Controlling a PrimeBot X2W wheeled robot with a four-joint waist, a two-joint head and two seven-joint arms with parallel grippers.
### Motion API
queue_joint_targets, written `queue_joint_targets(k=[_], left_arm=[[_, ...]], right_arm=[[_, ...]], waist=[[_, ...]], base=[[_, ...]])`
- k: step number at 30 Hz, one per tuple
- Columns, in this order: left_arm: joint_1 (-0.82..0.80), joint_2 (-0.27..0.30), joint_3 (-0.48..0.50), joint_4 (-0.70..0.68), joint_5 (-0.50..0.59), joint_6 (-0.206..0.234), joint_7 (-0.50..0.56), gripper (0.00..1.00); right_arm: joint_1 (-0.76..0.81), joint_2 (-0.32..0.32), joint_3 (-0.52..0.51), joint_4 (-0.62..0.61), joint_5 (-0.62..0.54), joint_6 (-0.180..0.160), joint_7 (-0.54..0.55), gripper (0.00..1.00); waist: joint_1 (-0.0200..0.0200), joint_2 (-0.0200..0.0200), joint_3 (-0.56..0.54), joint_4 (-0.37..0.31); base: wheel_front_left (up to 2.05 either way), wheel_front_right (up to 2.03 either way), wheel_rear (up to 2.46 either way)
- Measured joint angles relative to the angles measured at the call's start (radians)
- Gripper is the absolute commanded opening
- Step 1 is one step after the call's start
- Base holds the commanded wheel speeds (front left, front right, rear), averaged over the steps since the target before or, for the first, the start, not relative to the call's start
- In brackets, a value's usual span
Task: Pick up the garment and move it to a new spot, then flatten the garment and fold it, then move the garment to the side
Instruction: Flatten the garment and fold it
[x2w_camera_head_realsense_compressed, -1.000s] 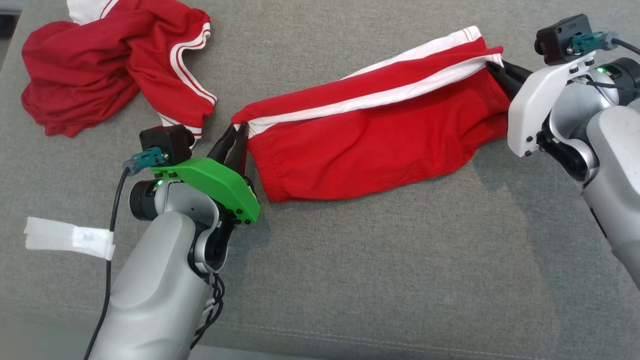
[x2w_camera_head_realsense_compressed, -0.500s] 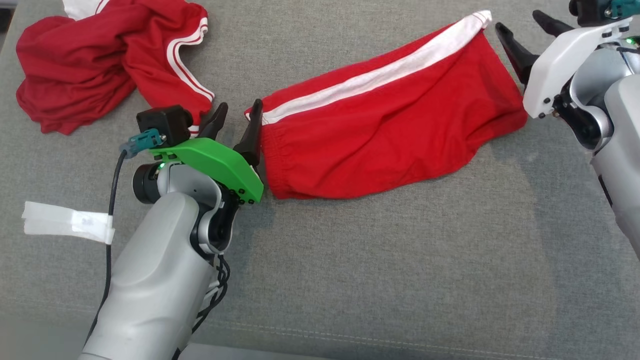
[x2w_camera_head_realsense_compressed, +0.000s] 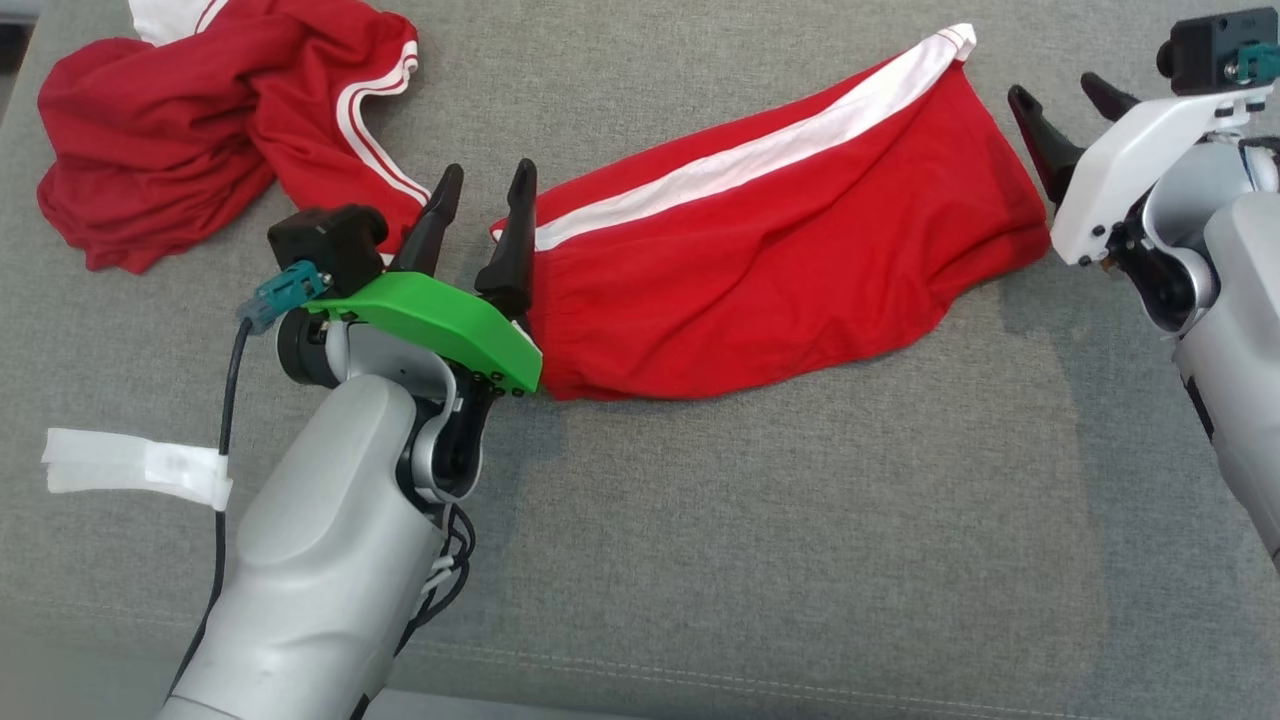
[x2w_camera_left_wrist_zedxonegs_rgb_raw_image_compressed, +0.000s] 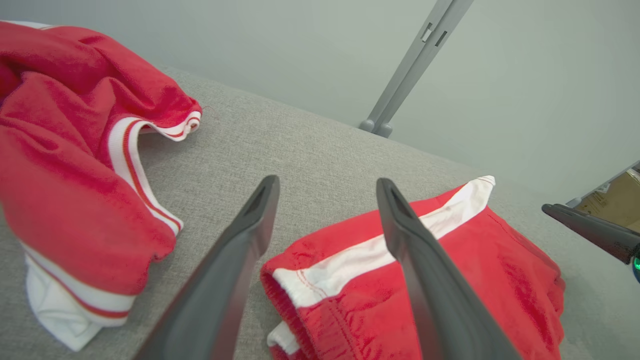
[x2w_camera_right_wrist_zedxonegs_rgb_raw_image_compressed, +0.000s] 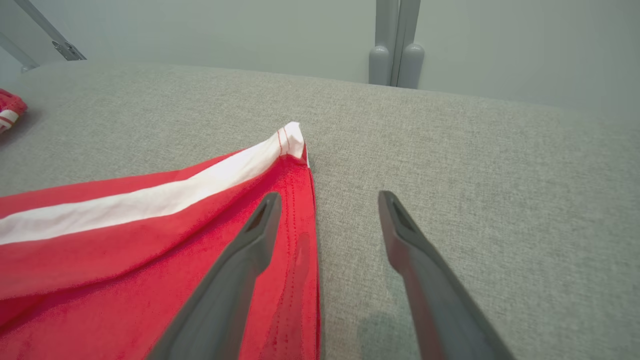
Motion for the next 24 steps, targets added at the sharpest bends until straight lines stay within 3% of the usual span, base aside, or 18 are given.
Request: queue_joint_targets(k=[13,24], left_arm=[[0.072,0.001,-0.095,-0.115,0.001,-0.034,-0.034,1.0],[0.184,0.003,-0.039,-0.161,0.011,-0.015,-0.043,1.0]], right_arm=[[0.059,0.054,-0.021,0.103,0.081,0.0,-0.029,1.0],[0.095,0.076,-0.037,0.181,0.136,0.0,-0.033,1.0]], waist=[[0.0,0.0,-0.019,0.017],[0.0,0.0,-0.043,0.046]], base=[[0.0,0.0,0.0],[0.0,0.0,0.0]])
